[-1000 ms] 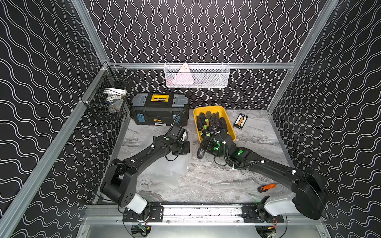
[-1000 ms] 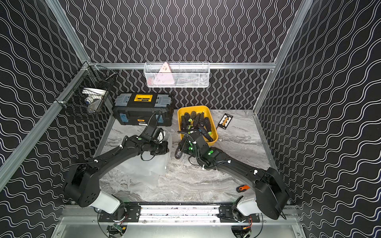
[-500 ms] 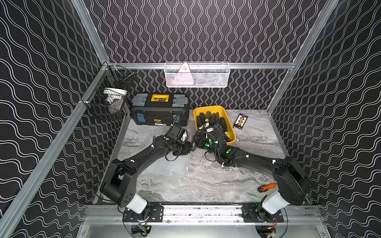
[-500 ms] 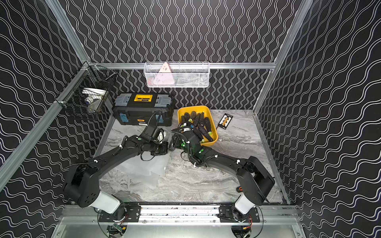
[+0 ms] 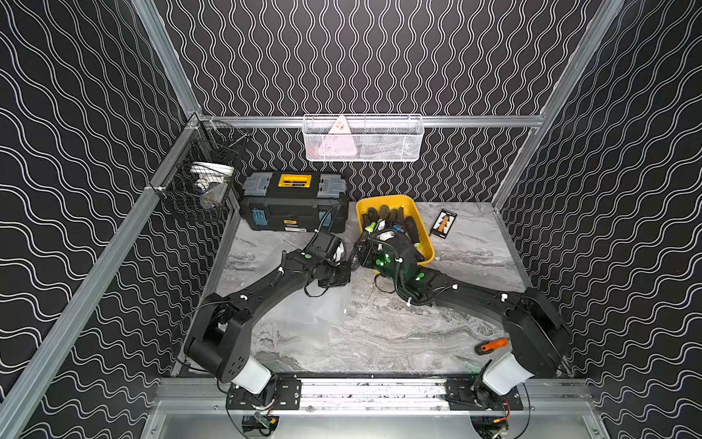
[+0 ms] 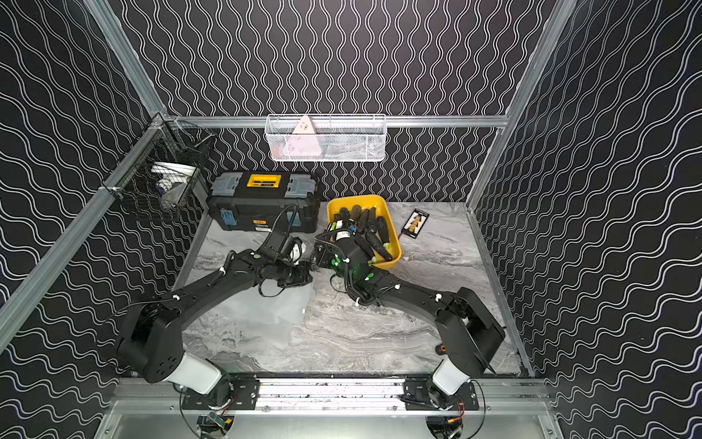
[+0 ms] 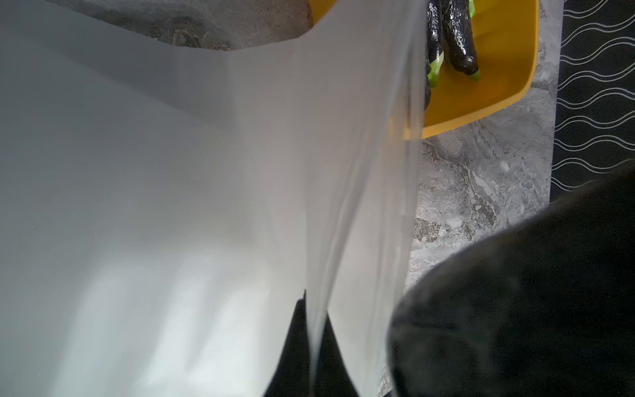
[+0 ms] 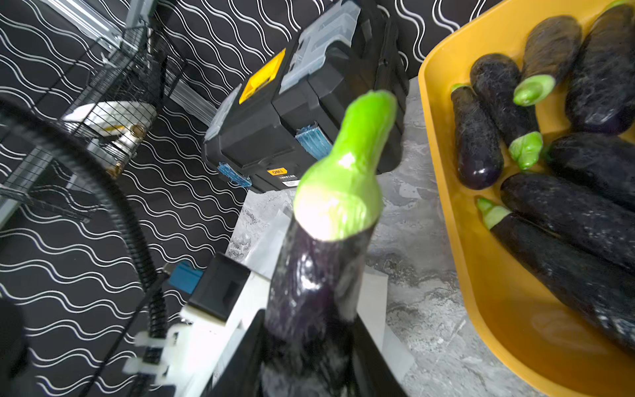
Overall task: Place the eggplant in a zip-top bag and seal the zipper
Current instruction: Place the eggplant in the zipper food storage bag.
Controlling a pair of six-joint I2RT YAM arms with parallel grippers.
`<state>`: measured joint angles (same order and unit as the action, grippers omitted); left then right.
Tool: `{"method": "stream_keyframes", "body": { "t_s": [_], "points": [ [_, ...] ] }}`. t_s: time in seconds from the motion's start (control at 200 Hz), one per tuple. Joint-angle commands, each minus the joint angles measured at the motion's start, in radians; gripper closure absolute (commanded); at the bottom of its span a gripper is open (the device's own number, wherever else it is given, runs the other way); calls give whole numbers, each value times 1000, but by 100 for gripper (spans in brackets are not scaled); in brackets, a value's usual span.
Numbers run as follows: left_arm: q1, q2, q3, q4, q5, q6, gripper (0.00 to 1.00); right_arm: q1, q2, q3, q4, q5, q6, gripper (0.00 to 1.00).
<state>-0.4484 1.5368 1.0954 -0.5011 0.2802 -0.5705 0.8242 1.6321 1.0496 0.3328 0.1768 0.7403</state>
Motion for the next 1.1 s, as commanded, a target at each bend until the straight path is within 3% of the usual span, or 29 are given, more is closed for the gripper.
{"method": "stream_keyframes", "body": {
  "t_s": [0.0,0.555,0.891,1.096],
  "points": [
    [2,-7,4,-12,4,14,99,6,30,22,55,-2,-8,66],
    [14,-36,26,-20,34,3,99,60,54,-59,55,72,-80,65],
    [64,-59,16,-1,84,-15,98,91,89,-50,40,63,-99,56],
    [80,-64,-25,53,139,-47,99,92,66,-112,216,47,-44,60]
  ]
}}
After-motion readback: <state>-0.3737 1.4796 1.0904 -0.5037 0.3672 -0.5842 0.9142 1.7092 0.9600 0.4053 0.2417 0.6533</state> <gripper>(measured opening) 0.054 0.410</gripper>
